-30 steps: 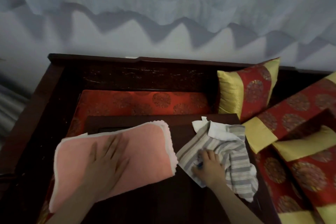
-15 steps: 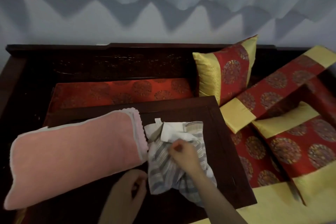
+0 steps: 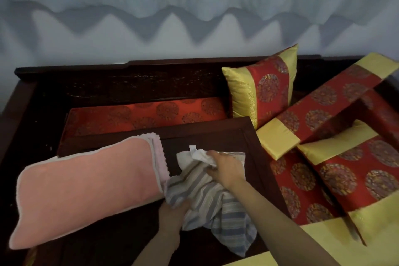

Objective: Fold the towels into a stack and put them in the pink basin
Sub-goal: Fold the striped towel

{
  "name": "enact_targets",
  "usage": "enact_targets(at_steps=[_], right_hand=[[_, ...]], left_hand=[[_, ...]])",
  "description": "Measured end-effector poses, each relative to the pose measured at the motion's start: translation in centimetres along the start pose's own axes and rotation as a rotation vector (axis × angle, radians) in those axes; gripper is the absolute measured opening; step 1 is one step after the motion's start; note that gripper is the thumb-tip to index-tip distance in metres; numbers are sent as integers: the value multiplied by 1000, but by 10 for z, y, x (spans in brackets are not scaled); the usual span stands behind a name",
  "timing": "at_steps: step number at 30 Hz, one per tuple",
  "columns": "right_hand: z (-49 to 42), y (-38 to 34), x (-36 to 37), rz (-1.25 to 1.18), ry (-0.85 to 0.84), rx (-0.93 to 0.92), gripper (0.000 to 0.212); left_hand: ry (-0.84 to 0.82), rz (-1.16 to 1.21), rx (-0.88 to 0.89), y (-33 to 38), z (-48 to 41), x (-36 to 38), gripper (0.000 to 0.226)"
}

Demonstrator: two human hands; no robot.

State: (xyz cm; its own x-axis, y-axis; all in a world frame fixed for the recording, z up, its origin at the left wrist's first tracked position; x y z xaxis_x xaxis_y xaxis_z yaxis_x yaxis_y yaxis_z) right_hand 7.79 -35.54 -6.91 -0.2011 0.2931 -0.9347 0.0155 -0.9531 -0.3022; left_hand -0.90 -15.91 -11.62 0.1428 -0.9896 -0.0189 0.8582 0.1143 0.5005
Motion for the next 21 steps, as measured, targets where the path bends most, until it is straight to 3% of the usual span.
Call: enact_targets(at_steps=[2, 5, 9, 15, 21], right_hand=[[-1, 5, -40, -61, 68, 27, 34], [0, 5, -132, -231, 288, 51, 57], [-9, 2, -265, -341, 614, 33, 46], [-10, -7, -410, -238, 920, -60, 26], [11, -13, -490, -167, 1139, -69, 31]], left_hand=[[-3, -99, 121, 33, 15, 7, 17], [97, -243, 354, 114, 51, 4, 41], [55, -206, 697, 247, 109, 2, 23], [-1, -50, 865, 390, 189, 7, 22], [-86, -30, 1074, 466, 275, 27, 22]])
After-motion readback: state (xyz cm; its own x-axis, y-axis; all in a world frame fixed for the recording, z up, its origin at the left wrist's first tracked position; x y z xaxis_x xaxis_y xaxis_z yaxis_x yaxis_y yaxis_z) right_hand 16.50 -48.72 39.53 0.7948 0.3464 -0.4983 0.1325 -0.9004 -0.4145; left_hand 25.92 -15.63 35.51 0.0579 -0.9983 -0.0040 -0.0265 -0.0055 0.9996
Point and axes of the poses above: each hand's wrist, its own z-axis away from the middle knuckle, its own x-axis out of the palm, y = z × x, the point moved 7 cm from there along -z, towards the middle knuckle, and after that the axes turned 9 degrees about -x, right-handed, at the moved point
